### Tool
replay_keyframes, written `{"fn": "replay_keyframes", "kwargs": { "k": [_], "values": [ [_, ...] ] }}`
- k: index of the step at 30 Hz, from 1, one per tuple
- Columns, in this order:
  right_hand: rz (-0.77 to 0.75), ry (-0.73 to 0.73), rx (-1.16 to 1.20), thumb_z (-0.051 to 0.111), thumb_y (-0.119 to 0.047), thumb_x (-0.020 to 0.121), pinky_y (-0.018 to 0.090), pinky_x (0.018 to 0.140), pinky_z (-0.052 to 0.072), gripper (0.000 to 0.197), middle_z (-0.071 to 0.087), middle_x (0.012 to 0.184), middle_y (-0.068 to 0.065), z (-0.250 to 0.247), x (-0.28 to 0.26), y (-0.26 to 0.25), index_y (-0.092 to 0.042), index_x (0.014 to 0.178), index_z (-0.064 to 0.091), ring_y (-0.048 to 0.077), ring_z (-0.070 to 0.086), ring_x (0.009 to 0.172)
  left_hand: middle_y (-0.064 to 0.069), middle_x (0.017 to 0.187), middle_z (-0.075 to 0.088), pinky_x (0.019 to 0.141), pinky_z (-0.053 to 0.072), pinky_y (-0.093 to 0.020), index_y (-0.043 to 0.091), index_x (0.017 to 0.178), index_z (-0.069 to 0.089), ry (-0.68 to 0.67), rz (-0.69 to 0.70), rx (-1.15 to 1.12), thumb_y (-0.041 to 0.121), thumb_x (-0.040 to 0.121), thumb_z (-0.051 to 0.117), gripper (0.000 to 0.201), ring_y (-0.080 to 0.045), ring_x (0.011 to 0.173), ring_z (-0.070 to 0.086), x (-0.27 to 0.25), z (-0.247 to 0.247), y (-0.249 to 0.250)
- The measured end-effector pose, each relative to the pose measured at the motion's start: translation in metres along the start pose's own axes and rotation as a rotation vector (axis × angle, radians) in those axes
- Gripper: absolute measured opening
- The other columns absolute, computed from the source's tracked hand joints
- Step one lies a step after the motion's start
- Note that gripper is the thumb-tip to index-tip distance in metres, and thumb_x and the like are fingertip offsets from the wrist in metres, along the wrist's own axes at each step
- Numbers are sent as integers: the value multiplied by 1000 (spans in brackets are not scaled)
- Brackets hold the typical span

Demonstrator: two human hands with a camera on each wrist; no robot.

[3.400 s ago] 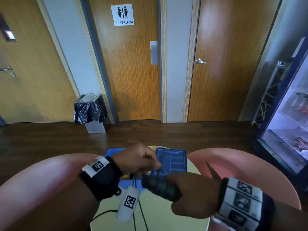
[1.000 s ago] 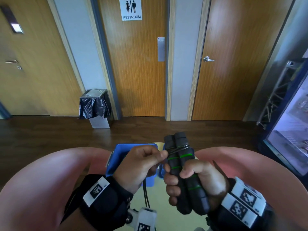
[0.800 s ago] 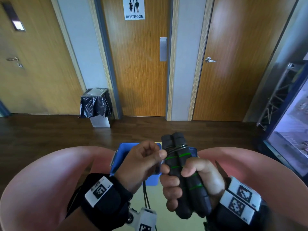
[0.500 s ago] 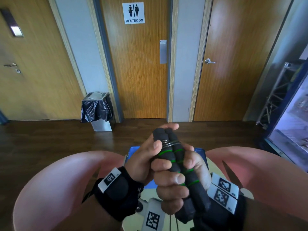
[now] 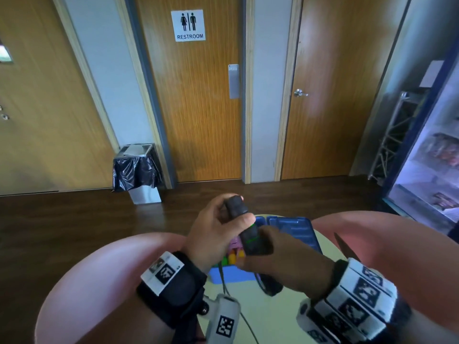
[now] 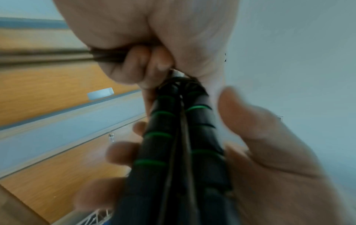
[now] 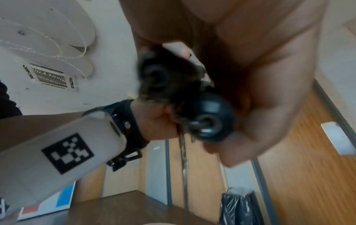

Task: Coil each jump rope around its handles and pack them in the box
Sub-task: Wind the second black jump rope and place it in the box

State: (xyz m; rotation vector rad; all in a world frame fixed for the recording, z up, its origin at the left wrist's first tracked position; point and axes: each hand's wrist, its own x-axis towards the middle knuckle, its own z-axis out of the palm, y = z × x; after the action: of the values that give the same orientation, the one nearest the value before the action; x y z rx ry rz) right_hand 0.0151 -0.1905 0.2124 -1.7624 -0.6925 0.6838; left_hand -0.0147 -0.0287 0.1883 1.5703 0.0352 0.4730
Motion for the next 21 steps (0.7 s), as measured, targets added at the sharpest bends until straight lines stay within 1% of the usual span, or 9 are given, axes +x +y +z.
{"fn": "replay_keyframes", "kwargs": {
  "k": [1, 2, 4, 6, 9, 12, 14, 18, 21],
  "values": [
    [6, 8, -54, 60, -7, 89, 18, 55, 41, 14, 54, 83, 4, 4, 1, 1, -15, 94, 50, 14, 49, 67, 17, 83, 70, 73, 49, -19, 23, 106, 65, 39, 15, 38, 39, 65, 83, 48, -1, 81, 65, -2, 5, -1],
    [29, 97, -79, 59, -7, 85, 23, 52, 39, 10, 52, 73, 4, 10, 0, -2, -13, 87, 51, 14, 47, 59, 18, 84, 71, 72, 49, -15, 22, 106, 65, 65, 31, 66, 34, 68, 86, 45, 1, 82, 66, -4, 10, 1],
    [90, 156, -46, 58, -11, 75, 28, 52, 38, 9, 51, 63, 9, 14, 0, 5, -6, 78, 52, 20, 47, 52, 19, 83, 73, 71, 47, -10, 22, 105, 65, 79, 42, 111, 24, 77, 83, 34, 4, 81, 67, -5, 16, 1],
    [129, 190, 80, 55, -17, 63, 31, 55, 41, 18, 53, 61, 13, 13, -3, 9, -5, 76, 53, 22, 50, 51, 20, 84, 74, 70, 47, -8, 25, 104, 64, 45, 40, 99, 26, 75, 79, 33, 6, 82, 67, -5, 18, 3],
    [126, 110, 243, 56, -15, 58, 39, 59, 43, 28, 54, 68, 19, 3, -9, 19, -1, 82, 56, 28, 52, 57, 18, 86, 75, 69, 50, -10, 25, 105, 63, 4, 51, 12, 31, 66, 74, 41, 4, 82, 69, -8, 23, 3],
    [126, -22, 473, 54, -11, 58, 36, 56, 48, 34, 52, 76, 19, -9, -15, 24, 1, 89, 57, 29, 53, 58, 6, 88, 77, 67, 53, -15, 16, 111, 64, -27, 43, -80, 22, 71, 74, 41, -4, 80, 71, -9, 34, 4],
    [116, -139, 630, 56, -10, 56, 36, 56, 48, 42, 51, 79, 19, -20, -18, 28, 2, 96, 57, 30, 52, 60, 4, 87, 76, 67, 53, -17, 15, 111, 64, -31, 43, -113, 16, 77, 79, 37, -6, 79, 71, -6, 44, 5],
    [132, -297, 780, 59, -16, 55, 36, 59, 48, 48, 53, 79, 17, -53, -25, 38, 0, 100, 57, 29, 52, 62, 0, 92, 76, 69, 54, -20, 16, 114, 64, -66, 74, -56, 16, 80, 69, 34, -9, 83, 69, 3, 67, 2],
    [150, -367, 830, 57, -16, 56, 35, 60, 47, 46, 53, 78, 15, -86, -36, 46, -2, 100, 56, 28, 52, 63, -9, 100, 75, 71, 55, -27, 19, 122, 62, -155, 88, 33, 24, 85, 72, 38, -17, 86, 67, 11, 89, 3]
  ]
}}
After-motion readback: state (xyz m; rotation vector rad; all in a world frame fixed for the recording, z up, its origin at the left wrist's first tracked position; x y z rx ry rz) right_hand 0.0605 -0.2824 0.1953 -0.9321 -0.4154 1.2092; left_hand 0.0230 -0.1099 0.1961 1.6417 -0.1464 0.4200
